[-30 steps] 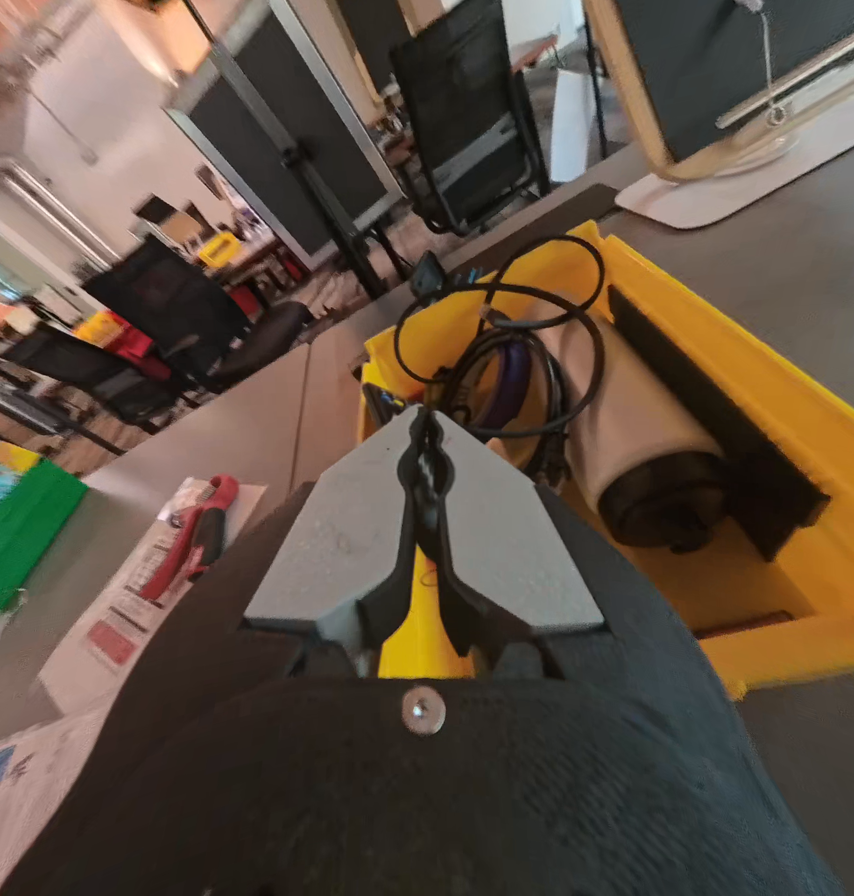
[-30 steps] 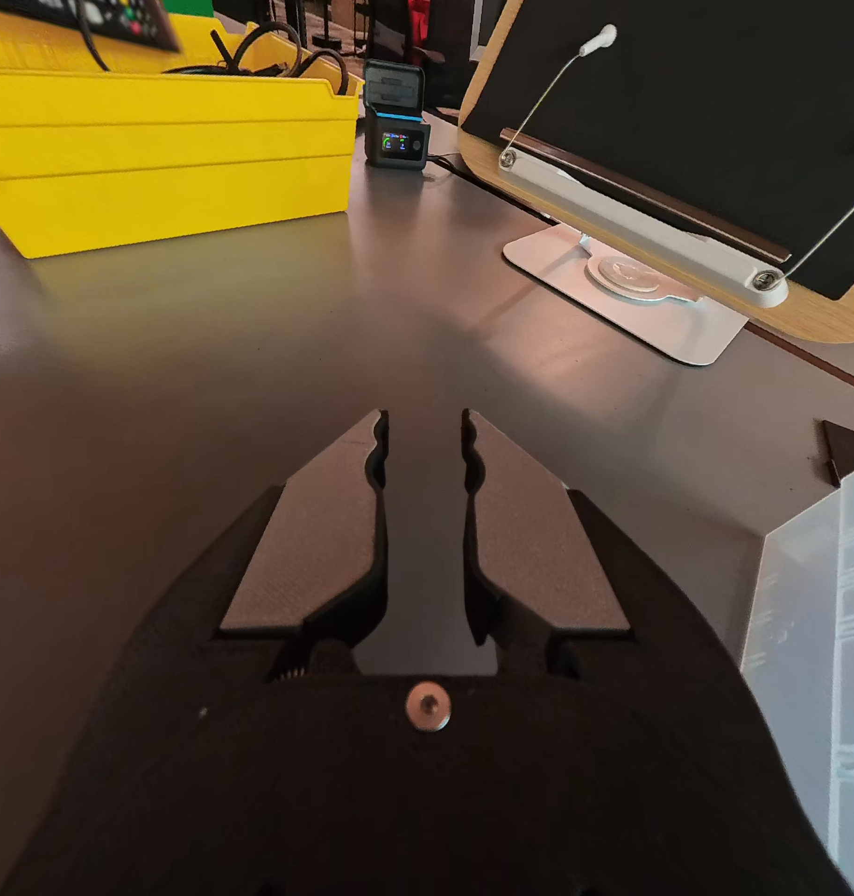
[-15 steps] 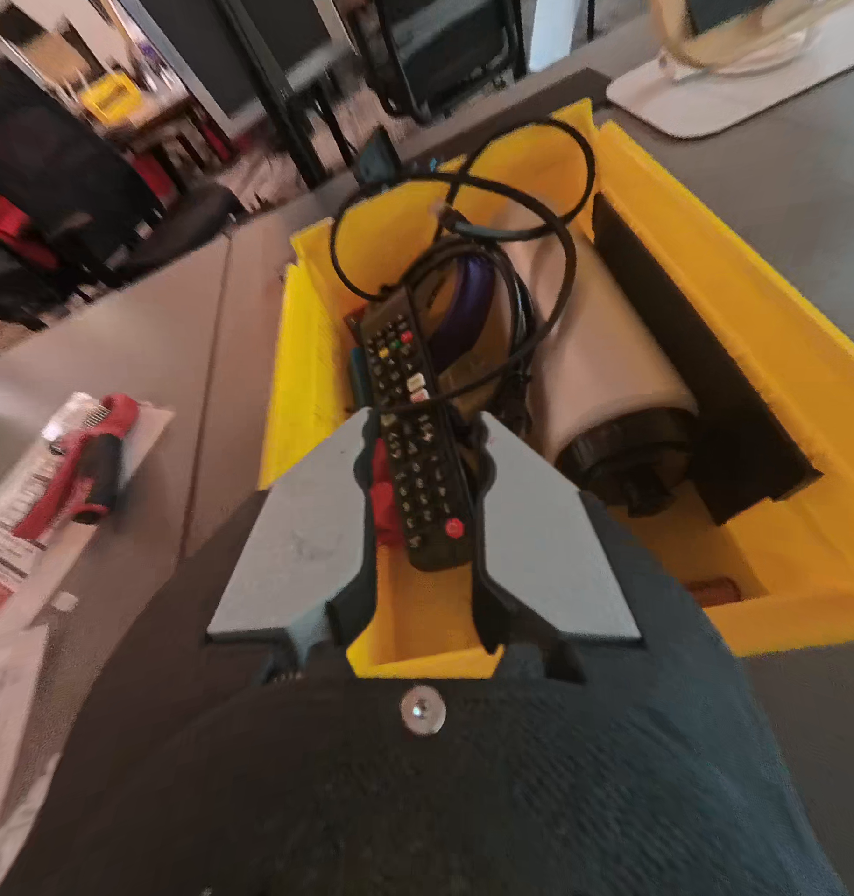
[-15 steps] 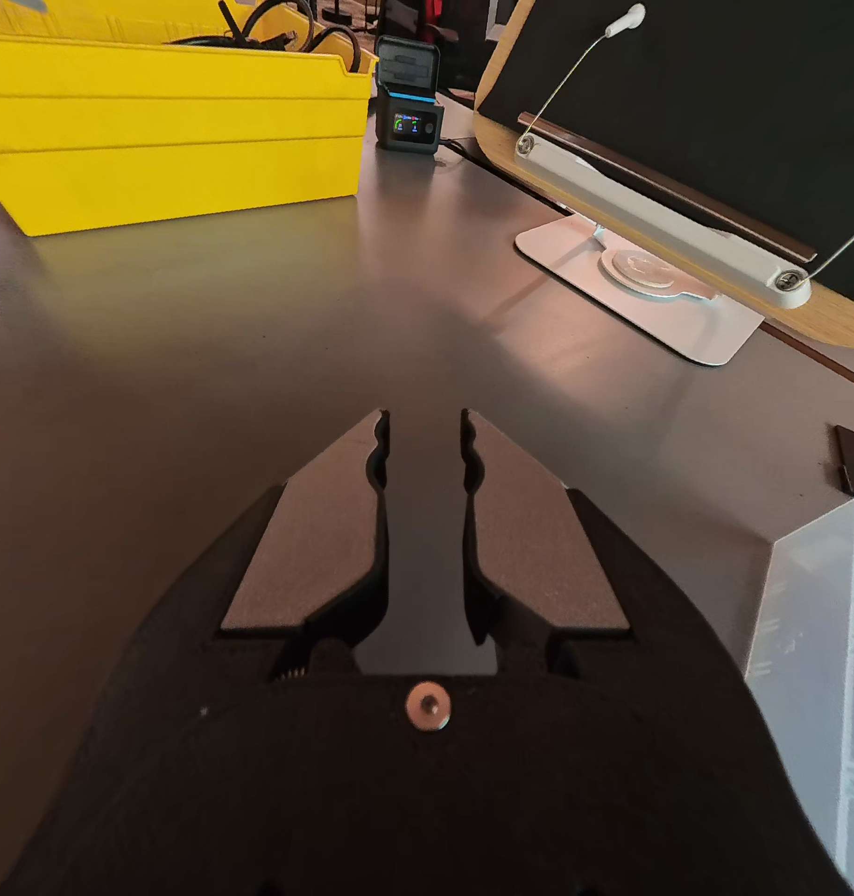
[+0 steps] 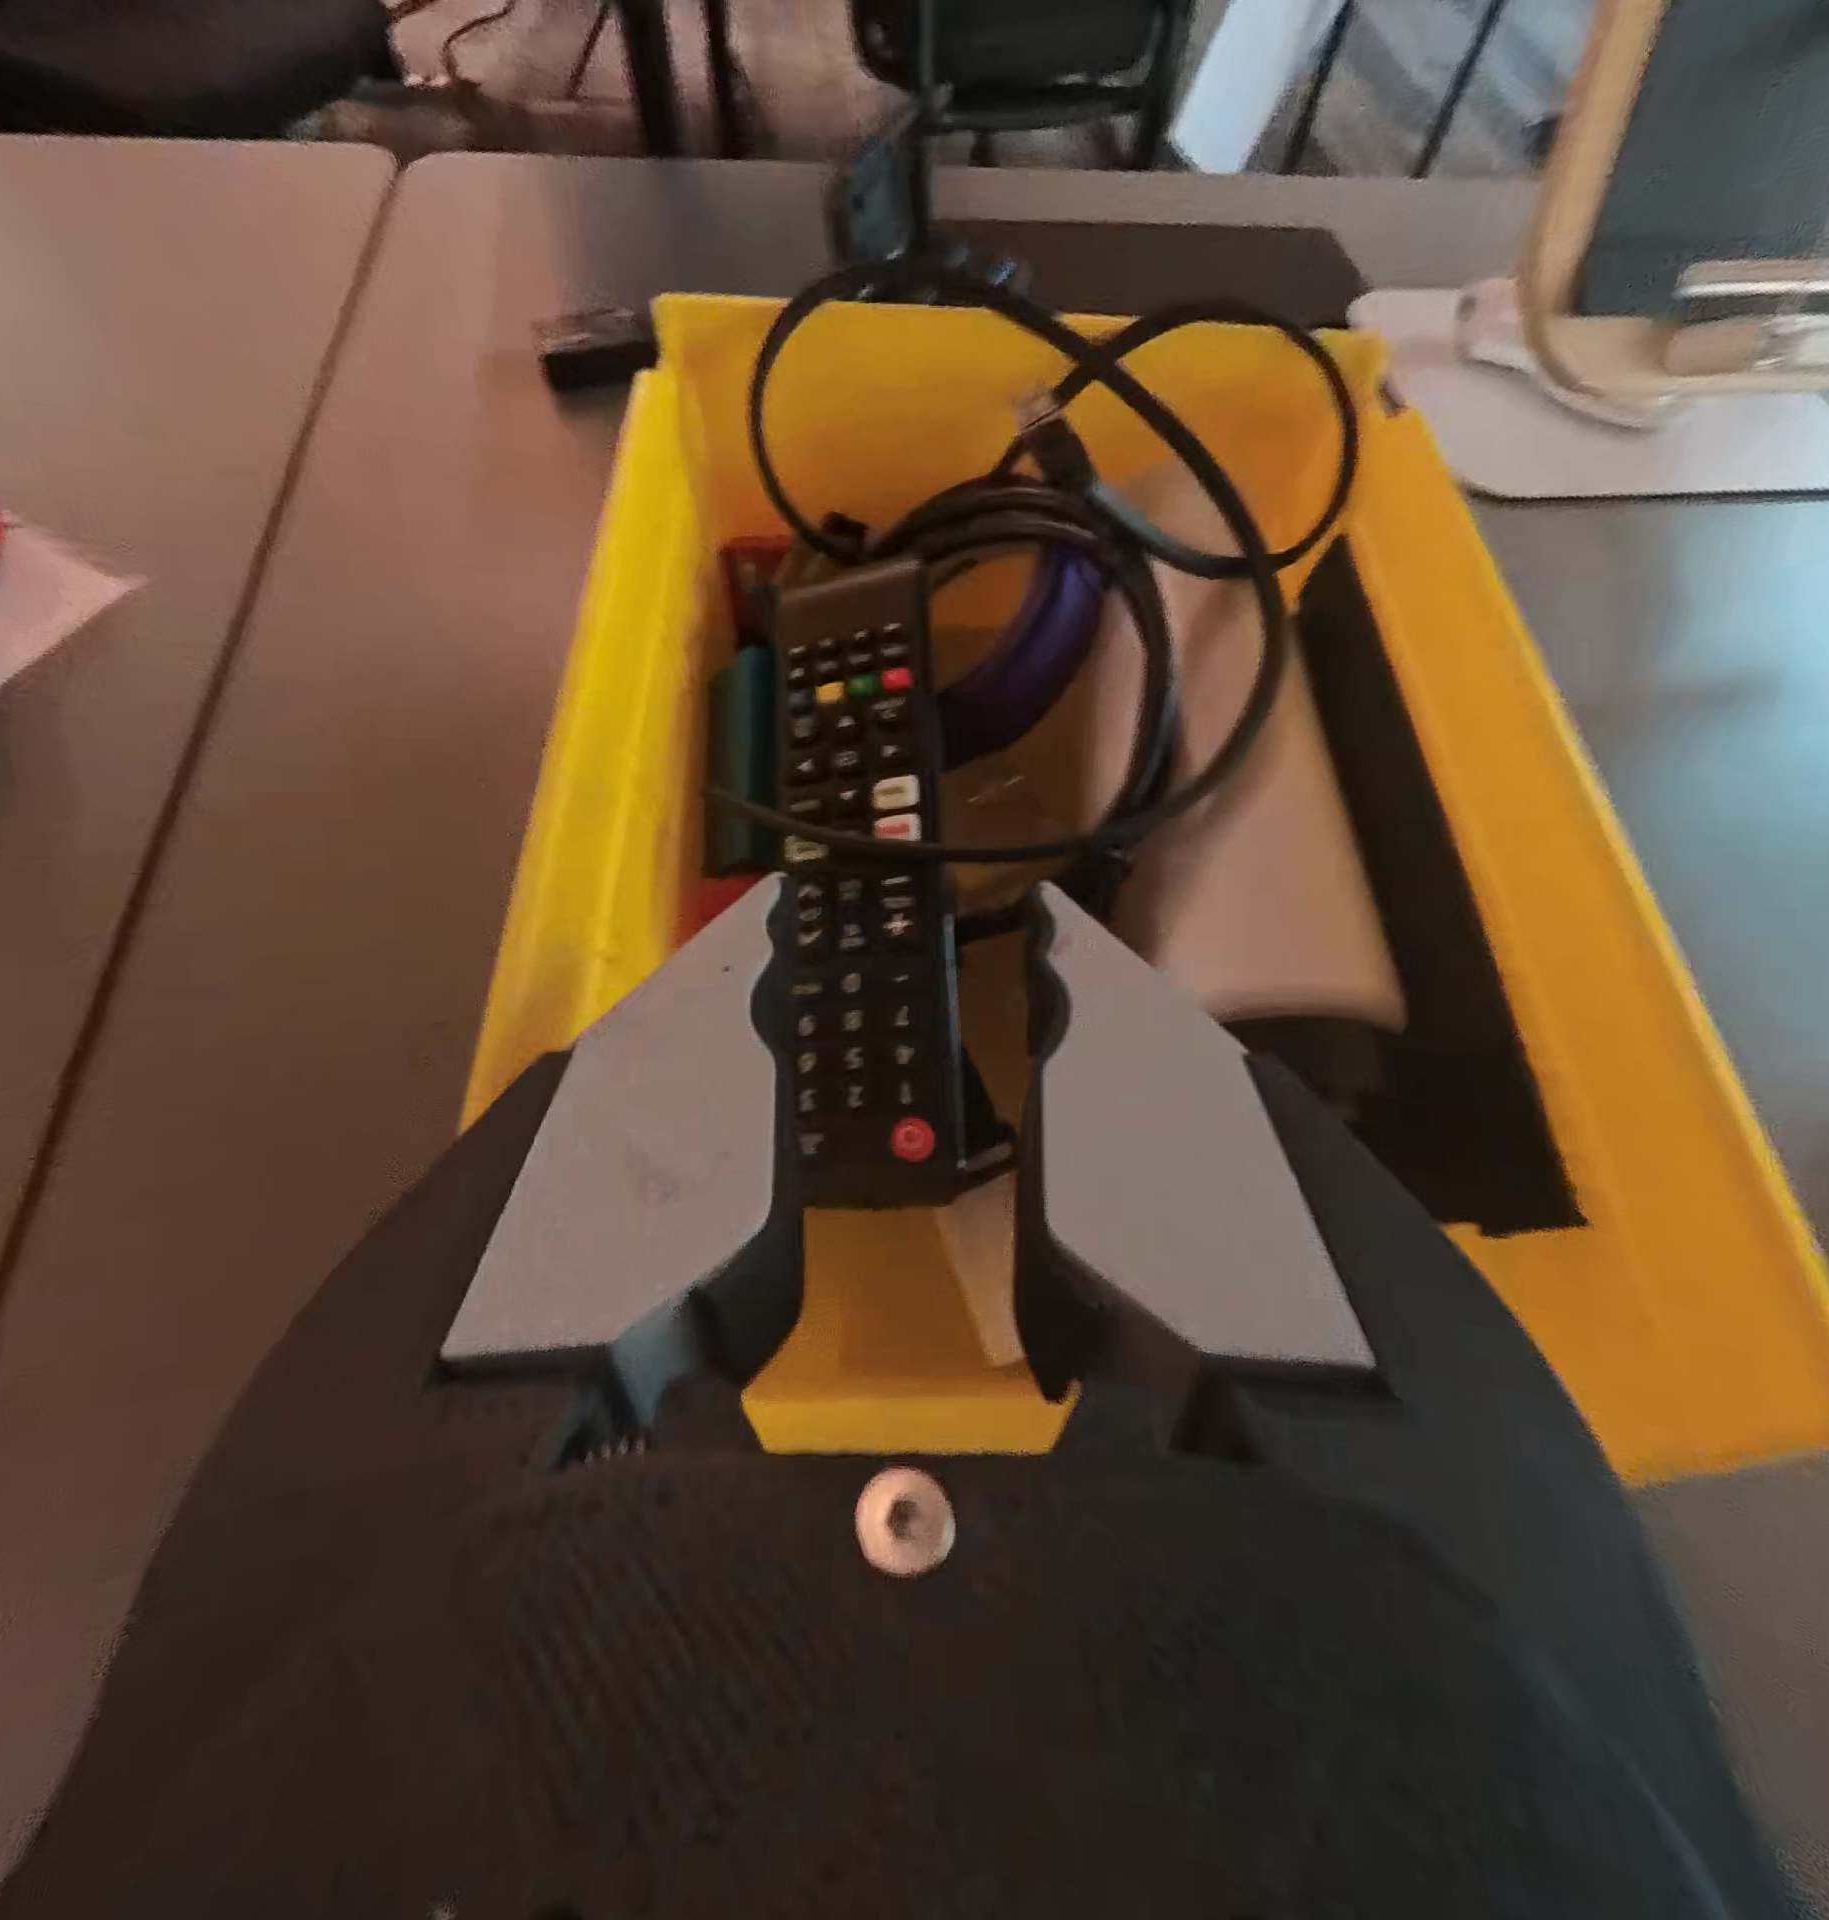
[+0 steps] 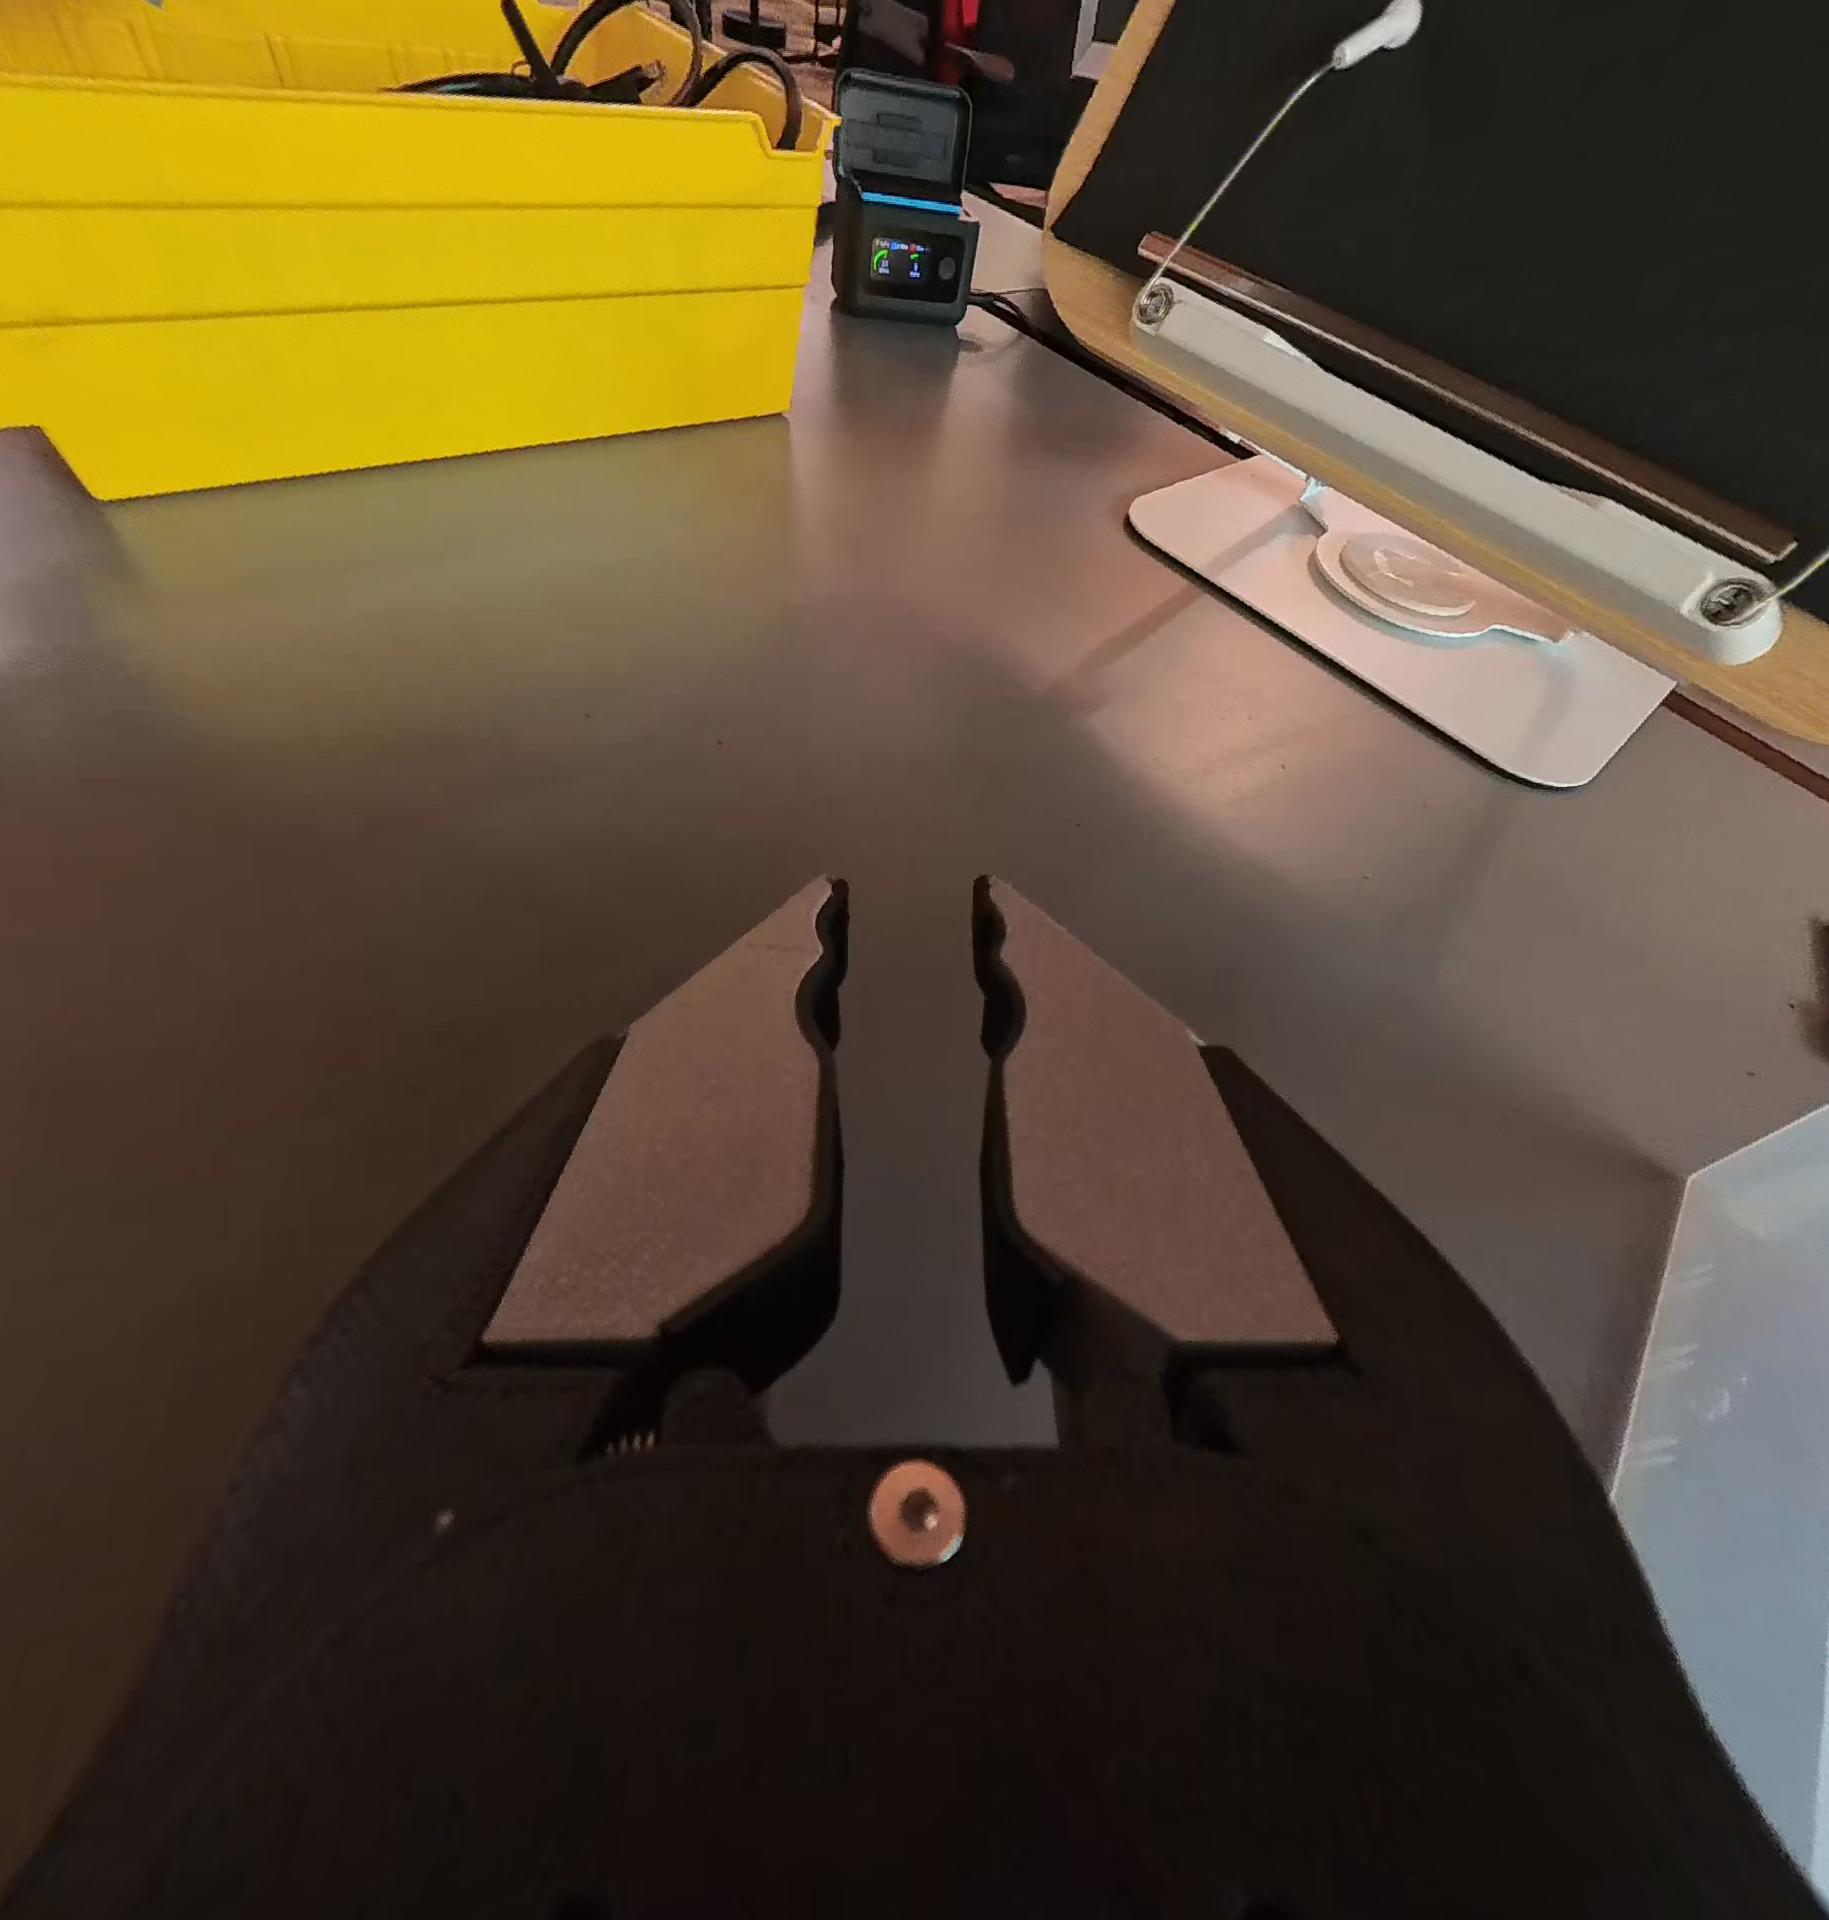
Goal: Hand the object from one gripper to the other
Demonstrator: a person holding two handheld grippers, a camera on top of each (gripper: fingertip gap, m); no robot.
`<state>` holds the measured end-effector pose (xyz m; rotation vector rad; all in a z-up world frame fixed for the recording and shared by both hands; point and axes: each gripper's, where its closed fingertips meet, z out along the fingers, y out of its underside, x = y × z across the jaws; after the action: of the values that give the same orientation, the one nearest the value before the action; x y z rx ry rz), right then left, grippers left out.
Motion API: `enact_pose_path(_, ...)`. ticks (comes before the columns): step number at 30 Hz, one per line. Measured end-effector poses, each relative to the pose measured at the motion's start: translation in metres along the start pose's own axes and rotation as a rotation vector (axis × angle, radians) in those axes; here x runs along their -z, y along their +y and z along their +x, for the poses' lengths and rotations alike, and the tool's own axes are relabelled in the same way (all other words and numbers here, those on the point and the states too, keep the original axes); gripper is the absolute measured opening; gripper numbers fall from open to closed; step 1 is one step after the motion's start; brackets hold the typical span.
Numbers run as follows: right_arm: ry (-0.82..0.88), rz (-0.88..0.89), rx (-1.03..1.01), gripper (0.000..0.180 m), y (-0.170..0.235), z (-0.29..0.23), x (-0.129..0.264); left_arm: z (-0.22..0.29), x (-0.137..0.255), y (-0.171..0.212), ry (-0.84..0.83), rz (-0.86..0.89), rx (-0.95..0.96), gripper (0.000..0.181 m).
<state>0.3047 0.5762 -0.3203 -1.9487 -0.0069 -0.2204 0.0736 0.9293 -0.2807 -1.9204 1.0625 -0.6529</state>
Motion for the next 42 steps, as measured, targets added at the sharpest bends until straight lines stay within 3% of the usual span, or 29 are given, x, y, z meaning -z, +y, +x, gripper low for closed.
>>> enact_pose_path(5,0.008,-0.003,0.038,0.017,0.000,-0.003,0.000,-0.006,-0.010,0.014,0.009,-0.083,0.022,0.035)
enact_pose_path(8,0.007,-0.005,0.046,0.015,0.000,-0.004,-0.001,0.002,-0.021,0.027,0.055,-0.151,0.036,0.044)
enact_pose_path(14,0.003,0.000,0.040,0.014,0.000,-0.004,0.000,-0.008,-0.044,0.044,-0.057,-0.232,-0.098,0.043)
enact_pose_path(21,-0.003,-0.011,0.058,0.012,0.001,-0.006,-0.001,-0.013,-0.034,0.042,-0.080,-0.231,-0.347,0.042)
enact_pose_path(36,-0.024,-0.020,0.086,0.008,0.002,-0.012,-0.002,0.005,0.023,-0.029,-0.227,0.071,-0.536,0.041)
enact_pose_path(42,-0.028,-0.024,0.097,0.006,0.003,-0.013,-0.002,-0.003,0.051,-0.058,-0.329,0.227,-0.527,0.040)
